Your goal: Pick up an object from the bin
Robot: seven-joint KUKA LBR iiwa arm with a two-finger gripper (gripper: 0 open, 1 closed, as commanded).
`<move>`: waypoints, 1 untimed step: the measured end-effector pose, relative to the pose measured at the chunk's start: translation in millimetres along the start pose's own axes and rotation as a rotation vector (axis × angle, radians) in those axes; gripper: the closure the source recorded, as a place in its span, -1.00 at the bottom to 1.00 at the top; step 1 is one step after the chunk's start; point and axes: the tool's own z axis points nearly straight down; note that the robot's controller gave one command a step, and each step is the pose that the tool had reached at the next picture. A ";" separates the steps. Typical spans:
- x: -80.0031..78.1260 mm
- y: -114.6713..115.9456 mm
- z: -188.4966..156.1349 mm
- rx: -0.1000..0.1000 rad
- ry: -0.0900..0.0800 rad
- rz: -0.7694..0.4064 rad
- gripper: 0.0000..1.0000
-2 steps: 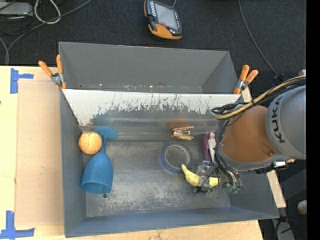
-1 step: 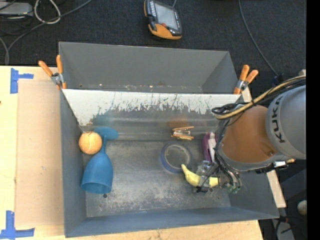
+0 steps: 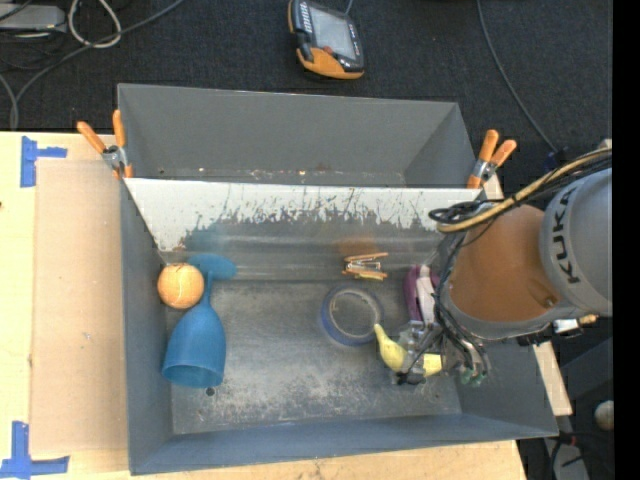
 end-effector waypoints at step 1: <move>-1.5 -0.2 -37.8 0.000 -0.009 0.000 1.00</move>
Offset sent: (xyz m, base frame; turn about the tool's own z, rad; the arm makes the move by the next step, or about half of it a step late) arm 0.0014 -0.0004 0.0474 0.0004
